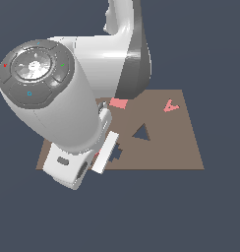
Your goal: Insert a designated object into the corresponding slot on a board.
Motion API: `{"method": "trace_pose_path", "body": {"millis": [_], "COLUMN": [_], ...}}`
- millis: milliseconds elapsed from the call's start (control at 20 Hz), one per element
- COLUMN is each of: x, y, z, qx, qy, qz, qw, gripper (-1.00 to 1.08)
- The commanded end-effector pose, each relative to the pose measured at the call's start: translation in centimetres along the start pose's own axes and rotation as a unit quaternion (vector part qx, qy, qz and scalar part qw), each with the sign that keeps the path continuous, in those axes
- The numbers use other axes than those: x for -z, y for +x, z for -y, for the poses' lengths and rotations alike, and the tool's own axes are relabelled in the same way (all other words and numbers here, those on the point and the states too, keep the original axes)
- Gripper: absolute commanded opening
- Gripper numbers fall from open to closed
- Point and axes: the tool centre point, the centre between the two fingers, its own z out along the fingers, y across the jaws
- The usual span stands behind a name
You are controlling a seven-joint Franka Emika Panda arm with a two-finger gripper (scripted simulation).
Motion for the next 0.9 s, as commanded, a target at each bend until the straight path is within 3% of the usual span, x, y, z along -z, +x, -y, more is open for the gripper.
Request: {"method": "trace_pose_path", "body": {"millis": [0,250,450,650,850], "x": [0.1,0.1,0.2,0.2,0.3], "y": [1.6,4.5,6.6,8.6,10.1], "z": [0.2,1.2,2.5,4.2,6.2], "qx": [0.055,0.159,0.242,0.325,0.405], "qy": [0.000,0.000,0.000,0.000,0.000], "qz": [0.000,0.000,0.000,0.000,0.000], "qw": [0.9985,0.9873,0.9703,0.9457,0.9144], "gripper": [-1.00,-1.00,-1.00,-1.00,-1.00]}}
